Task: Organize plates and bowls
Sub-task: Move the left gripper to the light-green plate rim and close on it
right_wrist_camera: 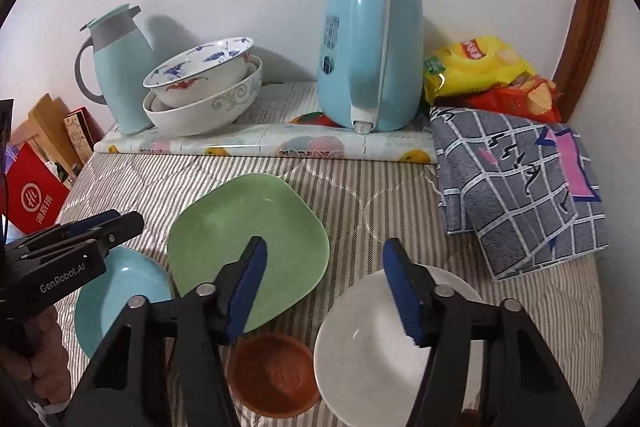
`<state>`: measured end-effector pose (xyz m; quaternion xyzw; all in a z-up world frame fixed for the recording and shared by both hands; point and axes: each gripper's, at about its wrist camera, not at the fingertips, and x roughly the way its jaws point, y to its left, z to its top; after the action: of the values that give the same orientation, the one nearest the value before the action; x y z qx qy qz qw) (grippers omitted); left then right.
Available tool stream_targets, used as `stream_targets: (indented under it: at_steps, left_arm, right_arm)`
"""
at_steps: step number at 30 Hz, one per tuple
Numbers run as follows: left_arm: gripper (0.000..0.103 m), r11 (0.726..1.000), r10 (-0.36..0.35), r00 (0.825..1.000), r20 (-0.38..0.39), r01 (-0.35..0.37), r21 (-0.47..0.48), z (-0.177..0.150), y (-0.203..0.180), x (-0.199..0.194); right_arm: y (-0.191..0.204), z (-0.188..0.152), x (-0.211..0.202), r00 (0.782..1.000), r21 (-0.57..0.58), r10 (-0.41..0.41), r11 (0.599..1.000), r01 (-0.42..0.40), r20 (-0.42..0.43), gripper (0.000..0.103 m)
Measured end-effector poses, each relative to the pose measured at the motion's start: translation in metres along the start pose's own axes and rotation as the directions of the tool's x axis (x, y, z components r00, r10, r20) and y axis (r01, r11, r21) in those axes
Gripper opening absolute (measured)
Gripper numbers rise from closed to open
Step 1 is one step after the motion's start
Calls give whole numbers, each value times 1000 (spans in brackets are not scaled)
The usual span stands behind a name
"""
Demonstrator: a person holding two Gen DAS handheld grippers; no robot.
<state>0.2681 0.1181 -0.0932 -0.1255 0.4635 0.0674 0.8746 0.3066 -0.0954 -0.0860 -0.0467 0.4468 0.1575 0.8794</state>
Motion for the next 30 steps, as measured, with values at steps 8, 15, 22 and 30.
stream_targets:
  at_steps: [8,15,22,30]
  left_arm:
    - [35,1000,-5,1000,-27,5,-5,4,1,24]
    - [34,1000,-20,998,-56,20,-8,9,1,44]
    - [34,1000,-31,996,-88,30,-9,10,-2,63]
    - [28,1000,-30,994,-107,28,-13,9,-2,75]
  right_arm:
    - [-4,7,32,997,20,17,1000,-16,-73,42]
    - [-2,11,57,992,1,-22,1000,23,-124,41]
    - [2,14,74,985,-54,-63,997,55,-160,38]
    - [13,13,89,976,-106,-66,993,45,-206,37]
